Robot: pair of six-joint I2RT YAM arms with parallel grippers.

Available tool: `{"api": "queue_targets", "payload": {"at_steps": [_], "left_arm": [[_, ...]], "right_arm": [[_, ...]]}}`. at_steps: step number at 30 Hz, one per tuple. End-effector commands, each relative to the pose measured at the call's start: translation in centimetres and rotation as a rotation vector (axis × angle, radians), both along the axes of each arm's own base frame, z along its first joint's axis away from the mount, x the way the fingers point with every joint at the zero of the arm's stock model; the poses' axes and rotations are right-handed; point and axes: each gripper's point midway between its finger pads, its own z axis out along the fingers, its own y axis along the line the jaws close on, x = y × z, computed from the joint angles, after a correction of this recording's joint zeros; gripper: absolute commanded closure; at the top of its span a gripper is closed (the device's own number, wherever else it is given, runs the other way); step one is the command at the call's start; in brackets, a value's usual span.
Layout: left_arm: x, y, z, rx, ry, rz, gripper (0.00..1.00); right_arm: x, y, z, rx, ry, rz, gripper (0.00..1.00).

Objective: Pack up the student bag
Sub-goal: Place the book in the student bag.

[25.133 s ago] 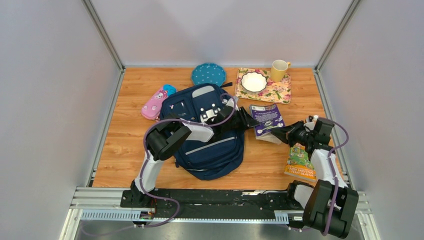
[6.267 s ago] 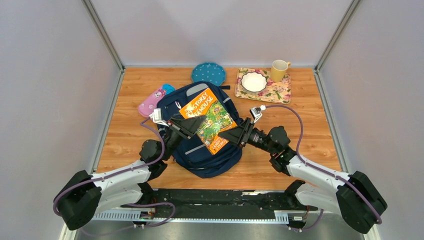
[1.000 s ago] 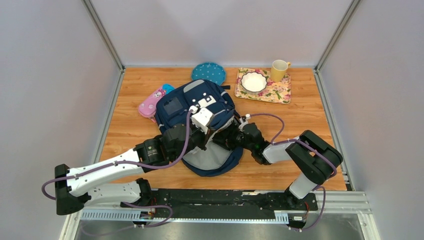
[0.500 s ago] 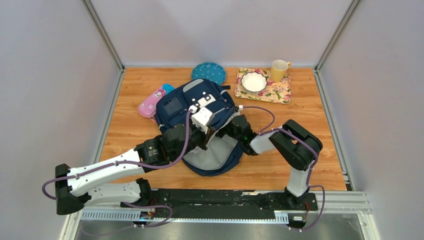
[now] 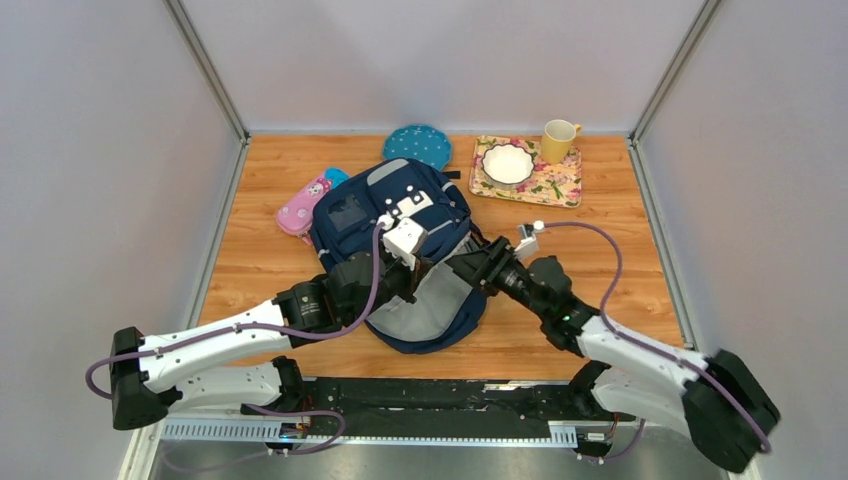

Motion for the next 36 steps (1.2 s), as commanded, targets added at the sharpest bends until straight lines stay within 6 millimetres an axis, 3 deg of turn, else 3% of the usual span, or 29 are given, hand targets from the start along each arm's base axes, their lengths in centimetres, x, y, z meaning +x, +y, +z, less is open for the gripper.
{"api": "queue_targets", "payload": {"at_steps": [1,2,4,5,9,13,14,16,17,19,20,21,24,25,27,32,36], "left_arm": [[0.1,-0.7,2.6,-0.147,-0.020,0.007,1.00],[-0.2,-0.9,2.1,-0.142,-0.007,-0.009,1.00],[-0.3,-1.4,1.1,-0.128,0.018,-0.020,1.00],[-0.6,-1.7,0.4,-0.121,0.037,-0.035,1.00],[-1.0,-2.9,-2.5,-0.088,0.108,-0.067,1.00],[-0.9,-3.9,-4.2,-0.071,0.143,-0.067,1.00],[-1.0,-4.0,-4.6,-0.067,0.149,-0.072,1.00],[-1.0,-4.2,-4.7,-0.070,0.153,-0.075,1.00],[-1.0,-4.2,-4.8,-0.069,0.152,-0.074,1.00],[-0.9,-4.2,-4.8,-0.074,0.150,-0.070,1.00],[-0.9,-4.1,-4.8,-0.072,0.147,-0.069,1.00],[-0.9,-4.2,-4.7,-0.070,0.145,-0.071,1.00],[-0.7,-4.0,-4.6,-0.063,0.140,-0.064,1.00],[-0.8,-4.0,-4.5,-0.064,0.139,-0.066,1.00],[-0.7,-4.0,-4.4,-0.063,0.133,-0.066,1.00],[-0.5,-3.8,-4.5,-0.053,0.129,-0.050,1.00],[-0.3,-3.5,-4.4,-0.055,0.122,-0.037,1.00]], "right_arm": [[-0.1,-6.3,-2.8,-0.350,0.014,-0.196,0.37],[-1.4,-8.6,-5.3,-0.495,0.081,-0.203,0.37],[-1.6,-11.2,-3.9,-0.530,0.066,-0.298,0.36],[-2.2,-12.2,-4.4,-0.555,0.083,-0.310,0.36],[-3.1,-13.2,-4.0,-0.501,0.036,-0.333,0.34],[-3.4,-12.2,-4.5,-0.508,0.062,-0.275,0.33],[-3.2,-11.7,-5.4,-0.541,0.092,-0.257,0.33],[-2.9,-11.1,-5.9,-0.573,0.123,-0.230,0.33],[-2.5,-10.6,-5.2,-0.573,0.117,-0.224,0.33],[-2.1,-9.8,-6.4,-0.627,0.155,-0.191,0.33],[-1.4,-9.0,-5.2,-0.619,0.121,-0.174,0.33],[-1.1,-8.6,-6.0,-0.642,0.142,-0.155,0.33],[-0.4,-7.0,-4.9,-0.634,0.118,-0.110,0.33],[-0.3,-6.7,-5.6,-0.648,0.137,-0.096,0.33],[0.1,-6.3,-5.6,-0.647,0.144,-0.092,0.33],[0.4,-6.5,-8.5,-0.743,0.262,-0.107,0.32],[0.8,-6.2,-9.5,-0.744,0.275,-0.127,0.35]]}}
